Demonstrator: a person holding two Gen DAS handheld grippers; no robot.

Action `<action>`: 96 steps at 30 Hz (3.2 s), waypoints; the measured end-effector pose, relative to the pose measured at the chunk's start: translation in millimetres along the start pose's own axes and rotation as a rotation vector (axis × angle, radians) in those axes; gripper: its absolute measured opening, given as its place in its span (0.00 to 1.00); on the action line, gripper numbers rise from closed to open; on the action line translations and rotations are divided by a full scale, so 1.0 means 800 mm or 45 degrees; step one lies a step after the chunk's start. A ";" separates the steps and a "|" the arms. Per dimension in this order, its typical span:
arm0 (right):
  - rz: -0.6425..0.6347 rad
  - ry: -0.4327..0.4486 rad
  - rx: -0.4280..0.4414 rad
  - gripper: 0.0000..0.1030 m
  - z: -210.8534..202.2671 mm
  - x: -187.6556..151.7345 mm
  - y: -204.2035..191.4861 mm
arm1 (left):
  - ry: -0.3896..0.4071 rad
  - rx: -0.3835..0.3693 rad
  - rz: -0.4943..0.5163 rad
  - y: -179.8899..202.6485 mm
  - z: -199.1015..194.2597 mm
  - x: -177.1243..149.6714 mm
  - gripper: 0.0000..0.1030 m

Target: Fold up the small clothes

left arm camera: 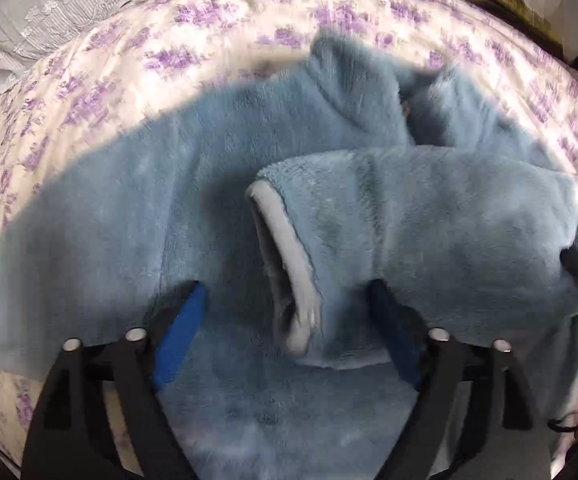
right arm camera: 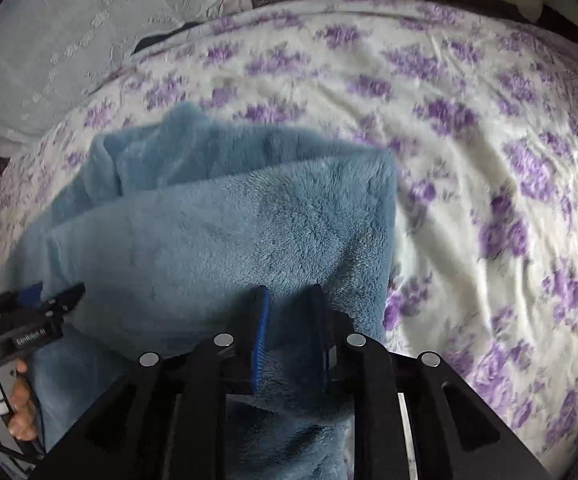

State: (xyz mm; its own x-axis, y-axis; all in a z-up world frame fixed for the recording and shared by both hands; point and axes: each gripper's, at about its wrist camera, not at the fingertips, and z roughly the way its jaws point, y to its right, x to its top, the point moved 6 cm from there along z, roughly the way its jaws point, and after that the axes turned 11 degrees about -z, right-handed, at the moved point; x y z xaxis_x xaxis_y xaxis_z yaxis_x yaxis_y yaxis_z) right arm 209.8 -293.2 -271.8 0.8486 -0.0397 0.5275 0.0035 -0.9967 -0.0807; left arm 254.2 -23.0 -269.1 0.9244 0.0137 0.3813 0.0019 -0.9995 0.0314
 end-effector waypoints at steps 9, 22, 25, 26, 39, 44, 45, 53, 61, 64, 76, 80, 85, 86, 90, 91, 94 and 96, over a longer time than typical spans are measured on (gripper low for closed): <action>-0.018 0.041 -0.004 0.27 -0.059 -0.001 -0.013 | 0.135 -0.078 -0.047 0.001 -0.064 0.012 0.83; 0.090 0.081 -0.009 0.30 -0.044 0.040 0.011 | 0.153 -0.082 -0.028 0.021 -0.070 0.051 0.89; 0.132 0.040 -0.026 0.33 -0.007 0.063 0.032 | 0.087 -0.090 0.028 0.041 -0.044 0.058 0.90; 0.148 -0.010 -0.012 0.35 0.011 0.061 0.038 | 0.047 -0.066 0.051 0.045 -0.027 0.053 0.91; 0.029 -0.048 0.028 0.51 -0.013 -0.020 -0.008 | -0.087 0.017 -0.020 -0.008 0.002 0.006 0.96; 0.003 0.055 0.002 0.51 -0.062 -0.007 -0.018 | 0.001 -0.023 -0.120 -0.038 -0.051 0.005 0.96; 0.012 0.081 -0.008 0.52 -0.077 -0.005 -0.016 | 0.022 -0.018 -0.141 -0.049 -0.060 0.004 0.96; 0.128 0.161 0.033 0.55 -0.172 -0.058 -0.005 | 0.008 0.077 -0.588 -0.237 -0.086 -0.043 0.95; 0.094 0.140 0.117 0.55 -0.214 -0.103 -0.064 | 0.002 0.046 -1.103 -0.394 -0.063 -0.077 0.96; 0.014 0.125 0.131 0.55 -0.217 -0.107 -0.093 | 0.033 0.035 -1.184 -0.418 -0.059 -0.064 0.96; -0.047 0.100 0.105 0.56 -0.224 -0.107 -0.118 | 0.123 0.057 -1.351 -0.463 -0.062 -0.055 0.61; -0.083 0.101 0.117 0.56 -0.224 -0.106 -0.126 | 0.152 0.023 -1.311 -0.468 -0.075 -0.065 0.17; -0.088 0.095 0.141 0.56 -0.220 -0.105 -0.128 | 0.203 0.027 -1.192 -0.450 -0.099 -0.052 0.11; -0.084 0.093 0.147 0.56 -0.220 -0.105 -0.128 | 0.209 0.033 -1.169 -0.446 -0.103 -0.051 0.11; -0.057 0.091 0.169 0.56 -0.218 -0.108 -0.123 | 0.232 0.075 -1.032 -0.420 -0.118 -0.032 0.10; -0.049 0.090 0.175 0.56 -0.218 -0.109 -0.121 | 0.239 0.087 -1.000 -0.414 -0.121 -0.028 0.10; -0.016 0.088 0.192 0.56 -0.216 -0.113 -0.114 | 0.250 0.092 -0.921 -0.392 -0.131 -0.021 0.10; 0.003 0.088 0.201 0.56 -0.214 -0.115 -0.111 | 0.259 0.098 -0.863 -0.374 -0.137 -0.014 0.10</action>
State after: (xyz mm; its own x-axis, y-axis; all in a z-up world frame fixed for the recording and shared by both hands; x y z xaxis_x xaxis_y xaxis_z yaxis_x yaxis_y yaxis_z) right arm 40.5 -213.4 -168.5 0.8105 -0.0520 0.5834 0.0893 -0.9734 -0.2108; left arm 201.1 279.2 -181.3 0.6206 0.6309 0.4656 0.5853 -0.7679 0.2604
